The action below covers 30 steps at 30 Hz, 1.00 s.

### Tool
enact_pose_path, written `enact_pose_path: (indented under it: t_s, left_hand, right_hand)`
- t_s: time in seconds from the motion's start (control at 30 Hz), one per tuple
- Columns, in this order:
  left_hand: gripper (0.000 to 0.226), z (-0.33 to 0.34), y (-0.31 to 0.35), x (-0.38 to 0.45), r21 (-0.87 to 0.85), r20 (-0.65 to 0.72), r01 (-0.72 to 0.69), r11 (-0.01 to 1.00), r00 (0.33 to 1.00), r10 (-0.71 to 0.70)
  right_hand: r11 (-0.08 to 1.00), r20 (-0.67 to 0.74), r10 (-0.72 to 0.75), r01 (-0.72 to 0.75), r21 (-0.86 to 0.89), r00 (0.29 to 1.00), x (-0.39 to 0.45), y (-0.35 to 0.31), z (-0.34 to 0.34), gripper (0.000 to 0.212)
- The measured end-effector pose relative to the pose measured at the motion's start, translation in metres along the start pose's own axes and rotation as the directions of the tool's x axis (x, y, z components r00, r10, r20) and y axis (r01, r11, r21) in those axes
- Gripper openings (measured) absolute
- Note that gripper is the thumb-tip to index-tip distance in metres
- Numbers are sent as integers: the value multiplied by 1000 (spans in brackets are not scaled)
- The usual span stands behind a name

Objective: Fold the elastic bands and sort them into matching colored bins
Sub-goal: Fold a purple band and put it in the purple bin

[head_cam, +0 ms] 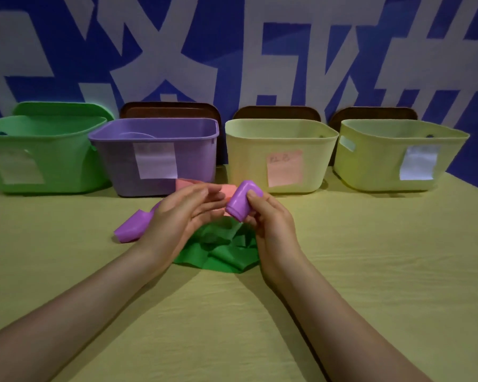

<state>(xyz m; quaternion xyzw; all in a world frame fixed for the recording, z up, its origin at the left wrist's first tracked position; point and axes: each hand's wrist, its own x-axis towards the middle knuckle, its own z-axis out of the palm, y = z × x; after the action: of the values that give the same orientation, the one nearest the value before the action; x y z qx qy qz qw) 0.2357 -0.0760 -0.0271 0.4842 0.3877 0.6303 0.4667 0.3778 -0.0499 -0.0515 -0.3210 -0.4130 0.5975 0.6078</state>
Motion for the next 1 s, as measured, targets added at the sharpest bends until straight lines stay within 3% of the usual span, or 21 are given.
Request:
enact_pose_path:
  t_s: [0.13,0.23,0.33,0.53,0.67,0.9,1.0]
  left_hand:
    - [24,5,10,19,14,-141,13,1000,990,-11]
    - [22,16,23,37,25,-154,211,977,967,-204]
    - [17,18,40,50,43,-223,422,906,888,-403]
    - [15,11,124,64,72,-264,597,799,784,-562]
    - [10,-7,181,86,166,-296,660,732,742,-602]
    - [21,-68,230,127,249,-429,664,705,729,-534]
    - [16,-103,225,130,318,-486,697,642,702,-521]
  right_hand:
    - [997,-55,66,-69,-47,996,0,-2,-3,14]
    - [981,-90,178,-170,91,980,9,-21,3,8]
    - [948,-158,276,-242,205,948,18,-54,17,11]
    - [920,-299,385,-388,50,873,15,-142,56,22]
    - [895,-357,400,-444,-46,844,26,-185,82,8]
    - [850,-371,349,-457,-260,861,67,-212,119,7]
    - [851,-347,343,-445,-278,873,81,-205,139,14]
